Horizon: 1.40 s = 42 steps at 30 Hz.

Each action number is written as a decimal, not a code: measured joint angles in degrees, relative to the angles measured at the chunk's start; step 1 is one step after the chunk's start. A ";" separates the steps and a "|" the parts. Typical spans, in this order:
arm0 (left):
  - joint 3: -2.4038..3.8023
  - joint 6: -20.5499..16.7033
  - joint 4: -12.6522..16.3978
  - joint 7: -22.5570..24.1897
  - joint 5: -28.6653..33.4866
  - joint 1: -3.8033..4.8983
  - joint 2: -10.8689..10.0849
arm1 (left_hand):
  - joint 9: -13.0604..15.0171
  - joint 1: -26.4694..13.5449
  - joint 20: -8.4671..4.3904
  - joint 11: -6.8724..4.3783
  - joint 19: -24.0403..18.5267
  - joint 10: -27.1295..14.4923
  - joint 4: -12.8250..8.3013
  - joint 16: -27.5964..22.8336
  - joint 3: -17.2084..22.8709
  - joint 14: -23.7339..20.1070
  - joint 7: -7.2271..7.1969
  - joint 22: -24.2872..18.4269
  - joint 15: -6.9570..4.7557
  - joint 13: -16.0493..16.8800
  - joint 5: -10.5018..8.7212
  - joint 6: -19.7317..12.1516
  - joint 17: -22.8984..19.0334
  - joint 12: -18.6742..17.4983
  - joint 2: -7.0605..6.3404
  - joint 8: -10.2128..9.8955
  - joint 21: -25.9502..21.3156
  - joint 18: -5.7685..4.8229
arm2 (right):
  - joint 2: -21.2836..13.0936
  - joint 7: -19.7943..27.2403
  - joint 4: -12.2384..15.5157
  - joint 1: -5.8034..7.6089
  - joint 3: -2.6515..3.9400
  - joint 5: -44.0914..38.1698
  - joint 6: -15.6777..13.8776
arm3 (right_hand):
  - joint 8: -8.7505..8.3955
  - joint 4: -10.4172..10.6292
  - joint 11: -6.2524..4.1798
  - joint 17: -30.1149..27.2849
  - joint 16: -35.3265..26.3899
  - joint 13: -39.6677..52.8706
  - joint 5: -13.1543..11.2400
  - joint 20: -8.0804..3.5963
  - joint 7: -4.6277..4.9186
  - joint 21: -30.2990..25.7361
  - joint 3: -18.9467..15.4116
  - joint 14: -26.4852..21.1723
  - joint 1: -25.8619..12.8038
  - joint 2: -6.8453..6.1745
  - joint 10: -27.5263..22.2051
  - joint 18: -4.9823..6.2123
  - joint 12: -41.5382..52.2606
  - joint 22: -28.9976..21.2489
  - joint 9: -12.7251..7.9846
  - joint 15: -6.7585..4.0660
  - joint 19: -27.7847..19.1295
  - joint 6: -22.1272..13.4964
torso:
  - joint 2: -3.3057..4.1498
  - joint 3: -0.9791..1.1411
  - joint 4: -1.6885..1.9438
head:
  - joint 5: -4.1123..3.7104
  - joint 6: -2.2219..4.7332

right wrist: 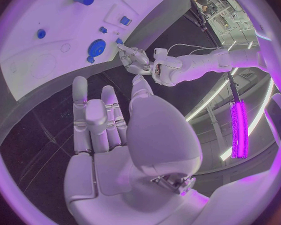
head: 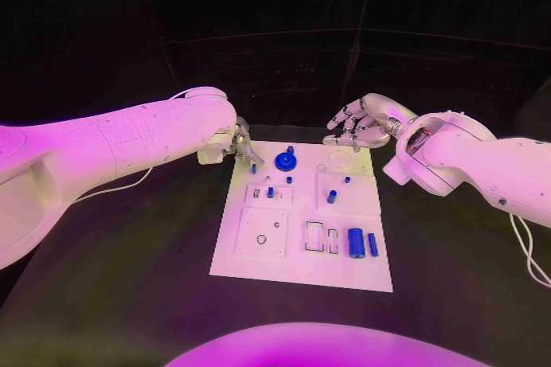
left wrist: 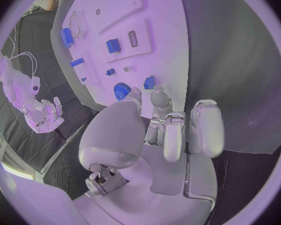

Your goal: Assemble the parts on the task board

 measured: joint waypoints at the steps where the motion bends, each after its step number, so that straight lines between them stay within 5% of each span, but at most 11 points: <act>1: -0.01 0.06 -0.01 0.00 0.00 -0.02 0.02 | 0.00 0.00 0.00 0.00 0.00 0.00 0.00 0.00 0.00 0.00 -0.10 0.00 0.00 0.00 0.00 0.15 0.00 0.00 0.00 0.00 0.00 0.00 | 0.03 0.00 -0.01 0.00 0.00 0.00 0.00 | 0.00 0.00 0.00 0.00 -0.03 0.00 0.00 0.00 0.00 0.00 0.00 0.00 0.00 0.00 0.00 0.00 0.00 0.00 0.00 0.00 0.00 0.00 | 0.00 0.00 0.00 | 0.00 -0.01; 42: -0.06 1.89 -1.06 0.84 -0.10 -0.27 0.66 | -0.68 3.60 -0.01 0.01 0.00 0.41 -1.42 0.00 1.43 0.00 -0.22 0.03 0.00 0.02 -0.03 0.61 0.00 0.47 1.98 0.22 0.21 0.00 | 0.13 -0.01 0.03 0.00 0.00 0.05 0.02 | 0.00 0.00 0.00 -0.23 -0.03 -0.24 0.29 0.00 -0.19 0.00 0.00 0.00 0.30 0.30 0.00 -0.01 0.01 0.01 0.00 0.00 0.00 -0.19 | 0.00 0.01 0.01 | -0.08 -0.34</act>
